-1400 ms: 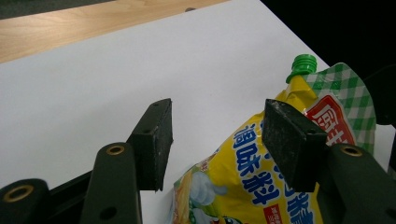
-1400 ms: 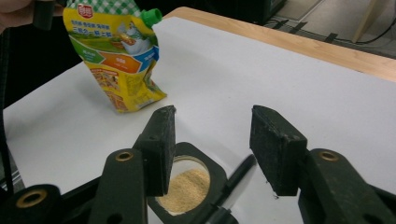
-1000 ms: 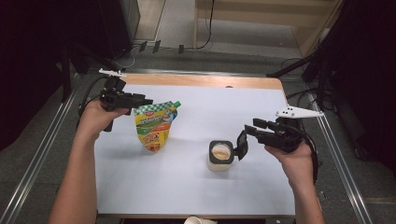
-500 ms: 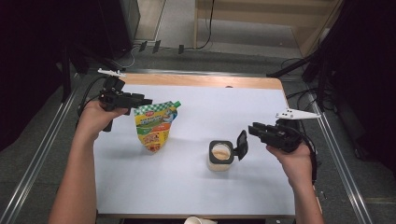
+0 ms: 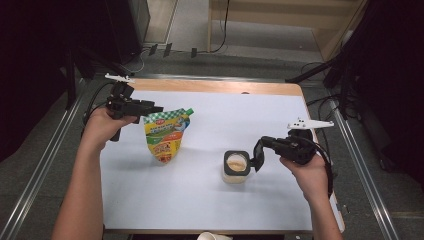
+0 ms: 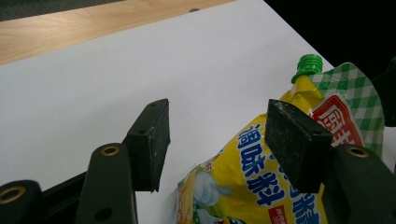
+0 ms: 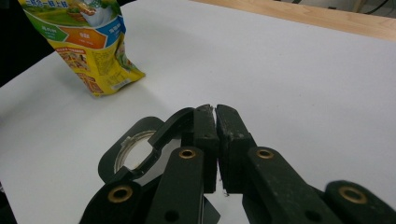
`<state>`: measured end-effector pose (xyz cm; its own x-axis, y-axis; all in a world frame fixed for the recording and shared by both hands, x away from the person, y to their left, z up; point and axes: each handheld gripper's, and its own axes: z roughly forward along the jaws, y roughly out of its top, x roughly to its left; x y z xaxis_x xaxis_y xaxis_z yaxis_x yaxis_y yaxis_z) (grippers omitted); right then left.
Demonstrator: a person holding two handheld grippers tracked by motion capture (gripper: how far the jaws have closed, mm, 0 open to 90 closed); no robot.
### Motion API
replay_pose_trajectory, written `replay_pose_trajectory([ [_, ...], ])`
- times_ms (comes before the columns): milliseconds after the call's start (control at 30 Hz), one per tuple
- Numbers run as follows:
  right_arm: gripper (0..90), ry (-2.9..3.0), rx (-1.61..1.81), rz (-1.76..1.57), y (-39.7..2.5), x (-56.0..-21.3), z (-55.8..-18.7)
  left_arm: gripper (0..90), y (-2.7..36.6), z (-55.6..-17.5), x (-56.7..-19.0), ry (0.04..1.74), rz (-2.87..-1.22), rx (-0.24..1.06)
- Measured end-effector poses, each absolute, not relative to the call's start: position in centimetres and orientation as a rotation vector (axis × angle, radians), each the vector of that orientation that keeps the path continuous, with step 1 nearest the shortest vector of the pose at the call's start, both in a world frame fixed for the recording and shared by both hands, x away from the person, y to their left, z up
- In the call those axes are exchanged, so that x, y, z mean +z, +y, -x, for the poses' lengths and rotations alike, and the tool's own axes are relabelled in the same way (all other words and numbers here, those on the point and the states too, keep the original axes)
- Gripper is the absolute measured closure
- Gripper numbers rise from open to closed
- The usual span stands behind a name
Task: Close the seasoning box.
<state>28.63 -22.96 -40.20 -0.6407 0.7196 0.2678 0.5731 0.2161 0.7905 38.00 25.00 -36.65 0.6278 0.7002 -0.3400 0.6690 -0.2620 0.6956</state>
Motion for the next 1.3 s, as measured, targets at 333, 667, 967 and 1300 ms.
replay_pose_trajectory([
  [333, 89.0, 2.344, 1.446, -1.231, -22.2, -40.4, -28.6, 41.2, 25.0, -38.0, -36.7, 1.073, -1.978, 0.047],
  [667, 89.0, 2.378, 1.474, -1.181, -20.9, -40.5, -28.4, 41.1, 25.1, -38.1, -36.8, 1.077, -1.982, 0.043],
  [967, 88.9, 2.404, 1.486, -1.168, -20.0, -40.8, -28.3, 40.8, 25.2, -38.2, -36.9, 1.084, -1.977, 0.04],
  [1300, 88.9, 2.47, 1.462, -1.12, -18.0, -42.0, -28.3, 40.1, 25.4, -38.1, -37.0, 1.097, -1.963, 0.029],
])
